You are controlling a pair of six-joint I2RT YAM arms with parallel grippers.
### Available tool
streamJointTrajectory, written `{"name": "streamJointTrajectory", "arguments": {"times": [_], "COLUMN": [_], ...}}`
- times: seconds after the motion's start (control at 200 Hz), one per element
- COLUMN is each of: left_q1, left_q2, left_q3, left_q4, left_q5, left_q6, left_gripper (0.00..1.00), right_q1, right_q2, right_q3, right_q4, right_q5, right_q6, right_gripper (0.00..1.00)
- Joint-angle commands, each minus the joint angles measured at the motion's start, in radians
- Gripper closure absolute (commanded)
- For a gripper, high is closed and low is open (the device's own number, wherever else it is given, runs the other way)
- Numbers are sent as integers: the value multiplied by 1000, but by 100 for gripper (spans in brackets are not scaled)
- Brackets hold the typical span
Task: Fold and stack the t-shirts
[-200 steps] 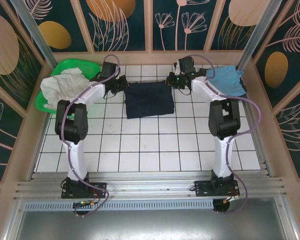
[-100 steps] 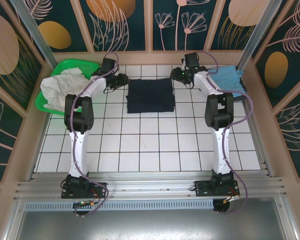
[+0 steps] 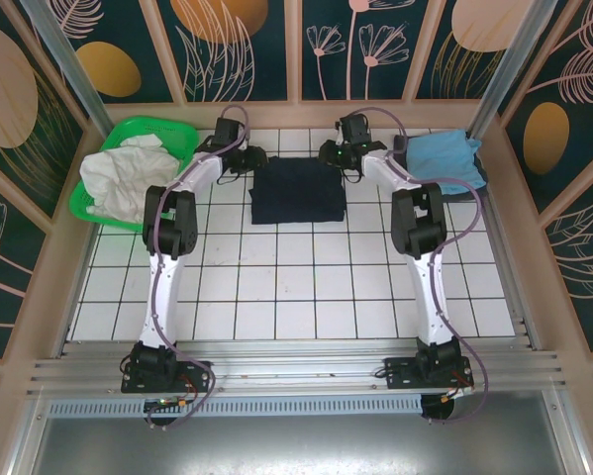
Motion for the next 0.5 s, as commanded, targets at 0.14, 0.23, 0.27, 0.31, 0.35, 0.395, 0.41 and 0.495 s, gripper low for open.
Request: {"name": "streamJointTrajectory", "arguments": {"times": [0.14,0.23,0.27,0.31,0.35,0.395,0.41,0.495], "left_q1": [34,34,35,34,34,34,33,32], "left_q2": [69,60,47,31,10,-21,-35,-133], "left_q3": [-4,3,-5,-17,-31,-56,-67,-158], "left_q4": [-25,-40,-35,-30,-30,-31,-29,4], "left_q5": [5,6,16,20,23,25,27,33], "left_q6": [-22,-22,-20,-19,-17,-11,-9,-2], "left_gripper": [58,58,58,58,58,58,58,57], "right_q1": [-68,-68,-63,-56,-46,-34,-31,-2], "right_q2": [87,56,31,4,-25,-62,-77,-183], "right_q3": [6,-46,-86,-129,-172,-236,-258,-444], "right_q4": [-111,-97,-79,-68,-67,-69,-70,-51], "right_q5": [38,31,25,38,56,88,104,196], "right_q6": [20,10,-1,-8,-14,-17,-14,10], "right_gripper": [72,73,74,75,77,78,78,82]}}
